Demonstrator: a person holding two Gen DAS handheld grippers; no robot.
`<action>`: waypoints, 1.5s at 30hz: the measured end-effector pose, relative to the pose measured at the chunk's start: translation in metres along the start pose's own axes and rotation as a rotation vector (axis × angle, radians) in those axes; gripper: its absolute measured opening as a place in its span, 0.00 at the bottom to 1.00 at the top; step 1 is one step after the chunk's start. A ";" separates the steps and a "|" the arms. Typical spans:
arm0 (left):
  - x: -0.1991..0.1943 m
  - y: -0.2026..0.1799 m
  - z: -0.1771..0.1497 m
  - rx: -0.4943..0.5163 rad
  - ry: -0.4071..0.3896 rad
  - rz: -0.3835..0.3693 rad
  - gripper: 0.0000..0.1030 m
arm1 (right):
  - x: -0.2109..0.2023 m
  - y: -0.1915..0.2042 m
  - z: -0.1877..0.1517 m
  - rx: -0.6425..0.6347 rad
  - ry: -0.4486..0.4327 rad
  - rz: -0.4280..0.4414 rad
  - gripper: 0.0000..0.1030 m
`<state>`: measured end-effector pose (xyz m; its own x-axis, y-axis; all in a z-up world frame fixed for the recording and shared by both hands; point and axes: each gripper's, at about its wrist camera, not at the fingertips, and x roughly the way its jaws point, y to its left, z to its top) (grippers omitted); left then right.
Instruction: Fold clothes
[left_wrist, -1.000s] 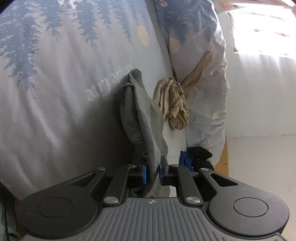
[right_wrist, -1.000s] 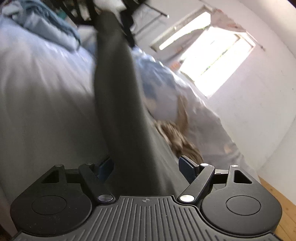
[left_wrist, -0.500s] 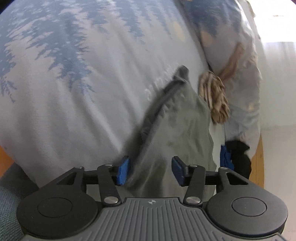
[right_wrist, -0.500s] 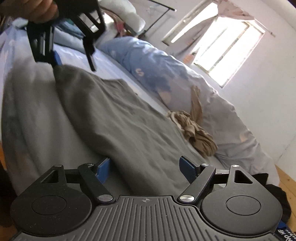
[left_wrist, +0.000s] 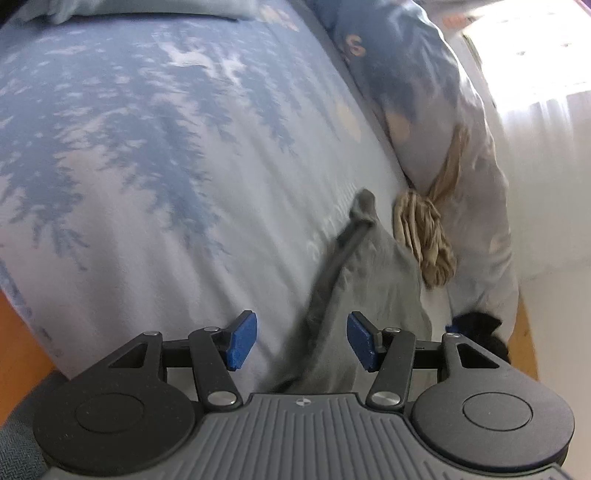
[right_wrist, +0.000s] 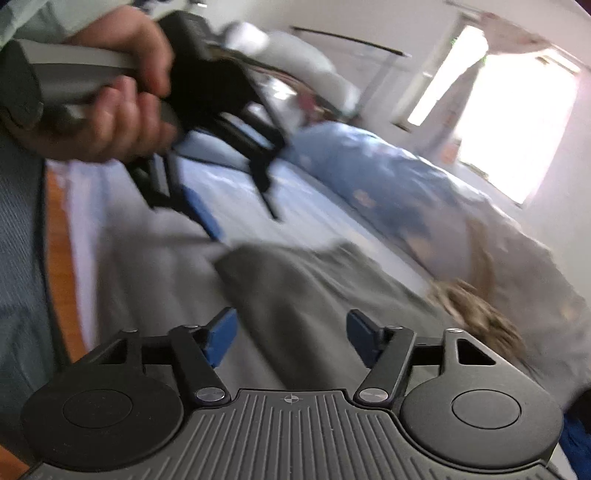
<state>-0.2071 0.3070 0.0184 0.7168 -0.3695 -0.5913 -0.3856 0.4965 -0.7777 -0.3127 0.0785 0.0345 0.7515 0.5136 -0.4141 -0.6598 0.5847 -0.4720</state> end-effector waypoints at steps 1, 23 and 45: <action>-0.001 0.002 0.000 -0.002 0.003 0.001 0.59 | 0.007 0.006 0.006 -0.015 -0.006 0.014 0.62; 0.043 -0.024 -0.012 0.115 0.159 -0.069 0.46 | 0.033 -0.030 0.046 0.207 0.069 0.146 0.04; 0.022 -0.059 -0.017 -0.047 0.117 -0.158 0.08 | 0.046 -0.017 -0.002 0.011 0.065 -0.219 0.71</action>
<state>-0.1787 0.2565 0.0476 0.6991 -0.5299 -0.4800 -0.3023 0.3894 -0.8701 -0.2667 0.0911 0.0220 0.8749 0.3323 -0.3524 -0.4807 0.6845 -0.5480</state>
